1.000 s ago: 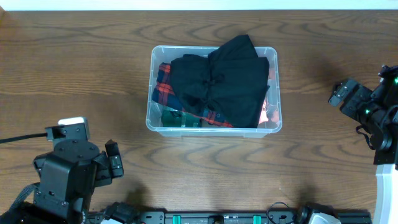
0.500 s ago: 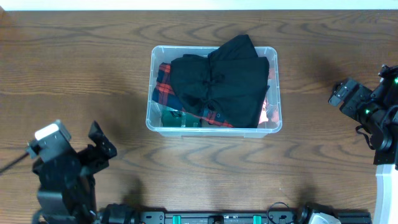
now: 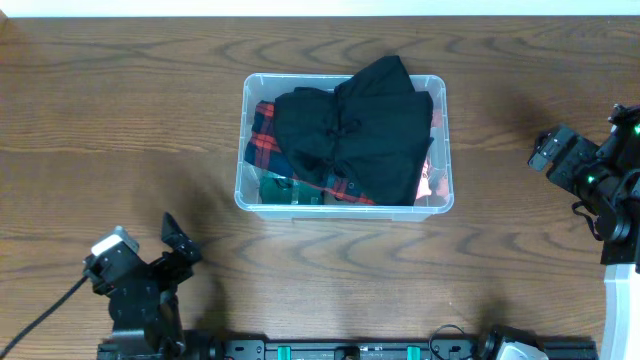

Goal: Pack container

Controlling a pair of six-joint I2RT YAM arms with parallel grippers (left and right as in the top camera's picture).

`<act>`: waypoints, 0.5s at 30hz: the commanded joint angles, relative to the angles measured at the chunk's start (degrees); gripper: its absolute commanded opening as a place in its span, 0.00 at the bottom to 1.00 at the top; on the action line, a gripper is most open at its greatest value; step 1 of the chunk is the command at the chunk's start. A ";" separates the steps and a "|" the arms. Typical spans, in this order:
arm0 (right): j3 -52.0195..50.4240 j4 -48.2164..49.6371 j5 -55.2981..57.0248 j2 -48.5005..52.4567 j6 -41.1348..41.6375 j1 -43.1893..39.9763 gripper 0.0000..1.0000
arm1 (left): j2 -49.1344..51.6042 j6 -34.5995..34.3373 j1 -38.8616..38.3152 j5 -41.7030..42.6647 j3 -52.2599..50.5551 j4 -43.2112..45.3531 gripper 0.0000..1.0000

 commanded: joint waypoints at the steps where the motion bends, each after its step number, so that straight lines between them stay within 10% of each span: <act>1: 0.37 0.07 0.42 -0.13 -1.05 -0.24 0.99 | -4.09 -0.55 0.31 0.70 -3.80 0.92 0.98; 15: 0.37 0.07 0.42 -0.15 -1.05 -0.24 0.99 | -6.29 -0.96 0.79 0.48 -15.65 8.79 0.98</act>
